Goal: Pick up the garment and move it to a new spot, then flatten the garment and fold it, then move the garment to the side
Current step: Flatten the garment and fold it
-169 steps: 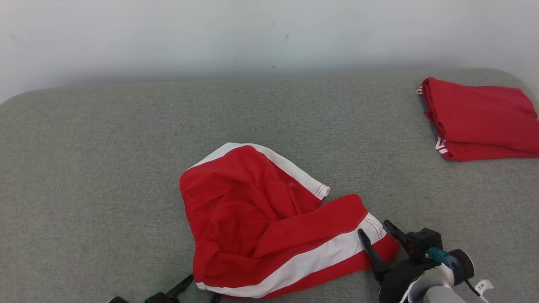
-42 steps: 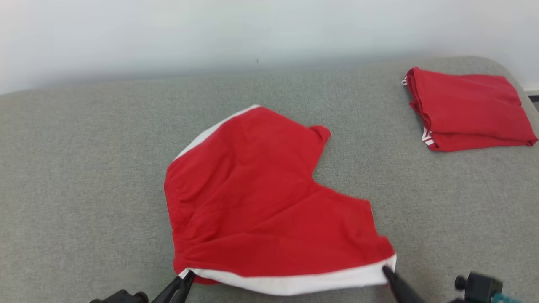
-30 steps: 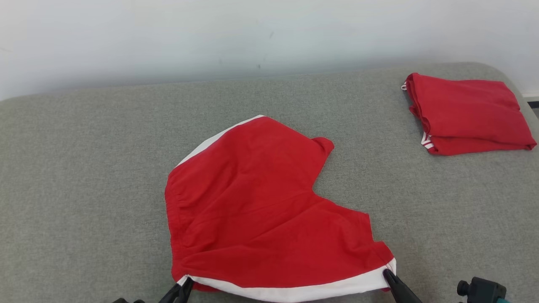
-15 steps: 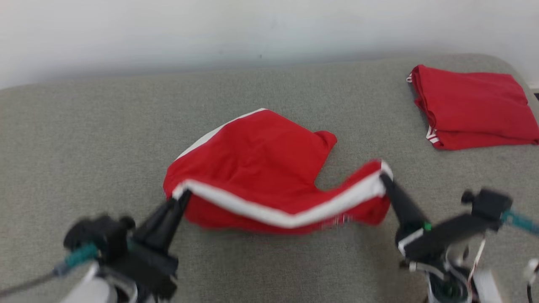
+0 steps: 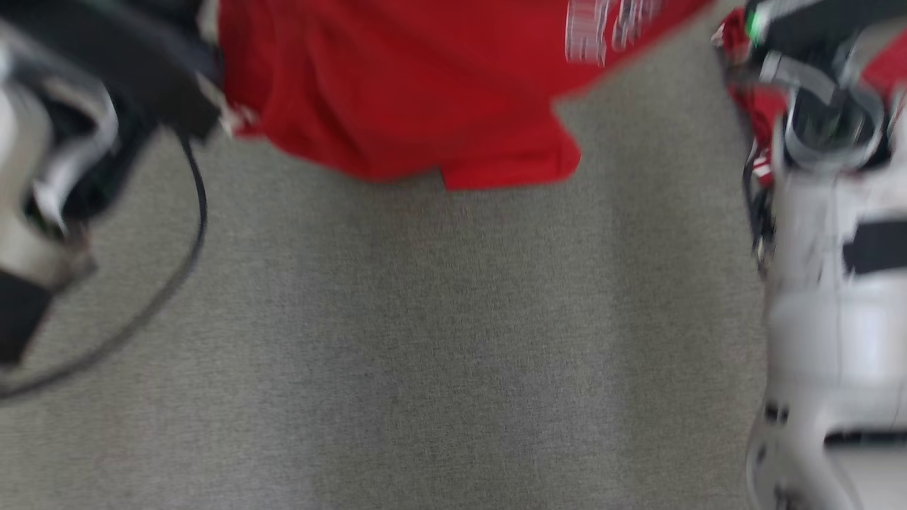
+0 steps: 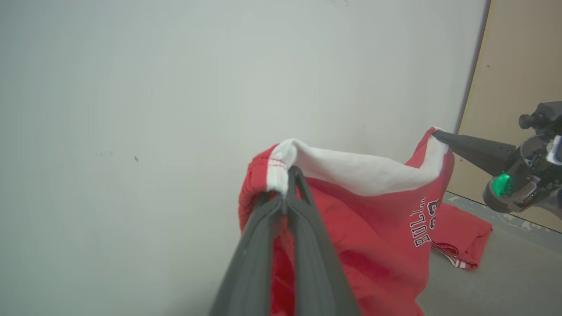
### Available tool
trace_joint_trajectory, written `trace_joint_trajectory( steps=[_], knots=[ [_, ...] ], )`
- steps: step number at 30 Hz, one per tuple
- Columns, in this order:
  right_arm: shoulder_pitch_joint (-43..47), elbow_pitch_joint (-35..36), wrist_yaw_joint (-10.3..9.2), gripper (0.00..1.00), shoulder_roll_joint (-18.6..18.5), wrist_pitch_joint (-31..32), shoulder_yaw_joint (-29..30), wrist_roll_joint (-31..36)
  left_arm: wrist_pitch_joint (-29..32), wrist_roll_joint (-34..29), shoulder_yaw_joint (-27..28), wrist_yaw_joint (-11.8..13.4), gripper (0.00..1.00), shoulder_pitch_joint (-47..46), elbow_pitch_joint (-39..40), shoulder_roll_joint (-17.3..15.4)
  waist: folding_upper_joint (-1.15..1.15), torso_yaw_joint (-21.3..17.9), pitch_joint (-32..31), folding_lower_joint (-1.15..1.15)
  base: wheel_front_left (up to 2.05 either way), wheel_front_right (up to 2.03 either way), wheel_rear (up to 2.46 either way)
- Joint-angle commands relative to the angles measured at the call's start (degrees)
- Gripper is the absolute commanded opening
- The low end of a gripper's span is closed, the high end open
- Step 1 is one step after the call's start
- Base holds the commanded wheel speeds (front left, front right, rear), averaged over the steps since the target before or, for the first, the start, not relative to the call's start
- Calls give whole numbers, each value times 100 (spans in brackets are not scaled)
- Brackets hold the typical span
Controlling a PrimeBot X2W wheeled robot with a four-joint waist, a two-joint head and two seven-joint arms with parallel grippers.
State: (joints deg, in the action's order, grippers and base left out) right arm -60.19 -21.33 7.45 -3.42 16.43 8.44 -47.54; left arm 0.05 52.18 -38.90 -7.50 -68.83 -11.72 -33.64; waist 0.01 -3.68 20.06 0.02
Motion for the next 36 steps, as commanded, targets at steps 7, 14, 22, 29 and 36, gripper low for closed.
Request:
trace_joint_trajectory(
  steps=[7, 14, 22, 29, 36],
  knots=[
    [-2315, -1276, 1, 0, 66, -307, 153, 347, 28, 352, -452, 5, 0, -2079, -1018, 167, -1, -249, 1157, -2, 0, 0, 0],
    [-3711, -2056, 1, 0, 67, -615, 189, 668, -137, 635, -691, 5, 0, -3411, -1699, 327, -1, -342, 1460, -2, 0, 0, 0],
    [-4939, -2829, 1, 0, 40, -994, 84, 1125, -308, 879, -1165, 5, 0, -4541, -2418, 533, -1, -507, 1594, -2, 0, 0, 0],
    [-5295, -3161, 1, 0, 57, -1189, -259, 1120, -457, 1135, -1718, 5, 0, -4929, -2645, 482, -1, -619, 1801, -2, 0, 0, 0],
    [-5078, -3251, 1, 0, -33, -1244, -502, 868, -655, 1521, -2222, 5, 0, -4801, -2654, 230, -1, -593, 2058, -2, 0, 0, 0]
  ],
)
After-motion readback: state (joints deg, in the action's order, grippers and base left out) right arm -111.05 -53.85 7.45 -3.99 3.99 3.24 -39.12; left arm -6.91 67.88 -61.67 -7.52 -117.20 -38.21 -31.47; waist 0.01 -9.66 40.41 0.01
